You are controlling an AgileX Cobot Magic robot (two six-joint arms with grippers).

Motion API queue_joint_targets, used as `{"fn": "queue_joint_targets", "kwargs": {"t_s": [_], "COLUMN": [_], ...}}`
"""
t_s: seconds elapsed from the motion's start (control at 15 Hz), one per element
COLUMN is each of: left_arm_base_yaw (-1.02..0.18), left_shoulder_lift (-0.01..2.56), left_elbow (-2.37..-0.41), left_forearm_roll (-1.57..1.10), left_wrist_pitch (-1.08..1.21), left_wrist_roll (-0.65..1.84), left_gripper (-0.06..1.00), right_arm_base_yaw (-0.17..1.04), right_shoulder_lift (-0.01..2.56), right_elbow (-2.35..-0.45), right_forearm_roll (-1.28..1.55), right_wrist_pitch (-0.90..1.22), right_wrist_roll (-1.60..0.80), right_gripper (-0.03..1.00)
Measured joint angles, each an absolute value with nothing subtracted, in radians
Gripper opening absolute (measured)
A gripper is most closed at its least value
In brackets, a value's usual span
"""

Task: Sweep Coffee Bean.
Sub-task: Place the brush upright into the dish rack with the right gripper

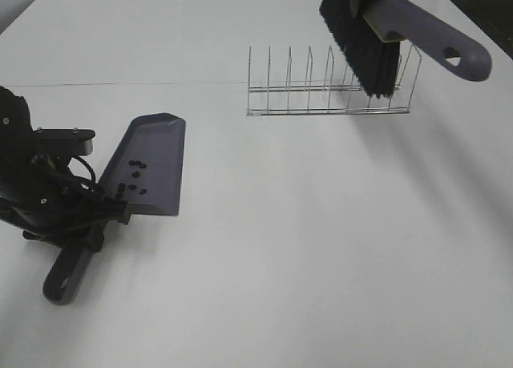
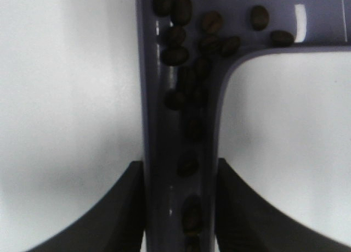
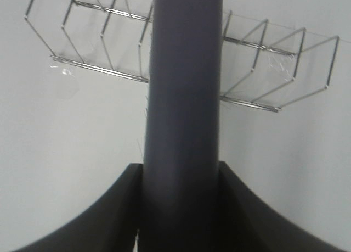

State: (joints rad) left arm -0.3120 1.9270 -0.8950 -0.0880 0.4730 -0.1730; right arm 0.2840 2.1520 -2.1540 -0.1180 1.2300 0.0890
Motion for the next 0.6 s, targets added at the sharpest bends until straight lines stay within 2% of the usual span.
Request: {"fn": "queue_joint_targets", "kwargs": {"t_s": [0.4,0.6], "left_arm_base_yaw": [-0.312,-0.312], "left_shoulder_lift": [1.927,1.927], "left_elbow": [-0.895,-0.895], "left_forearm_roll": [-0.085,-0.085], "left_wrist_pitch": [0.472,0.472], "left_wrist_roll": [-0.175,-0.175], "left_gripper": [0.34,0.34], "right_arm_base_yaw": [0.255,0.240], "right_shoulder_lift": [2.080,2.080], "right_elbow": [-1.825,-1.754], "right_forearm_roll": [-0.113,-0.116], "right_wrist_pitch": [1.224,1.162], "right_wrist_roll": [0.080,0.066], "right_gripper": [0.31,0.31]}}
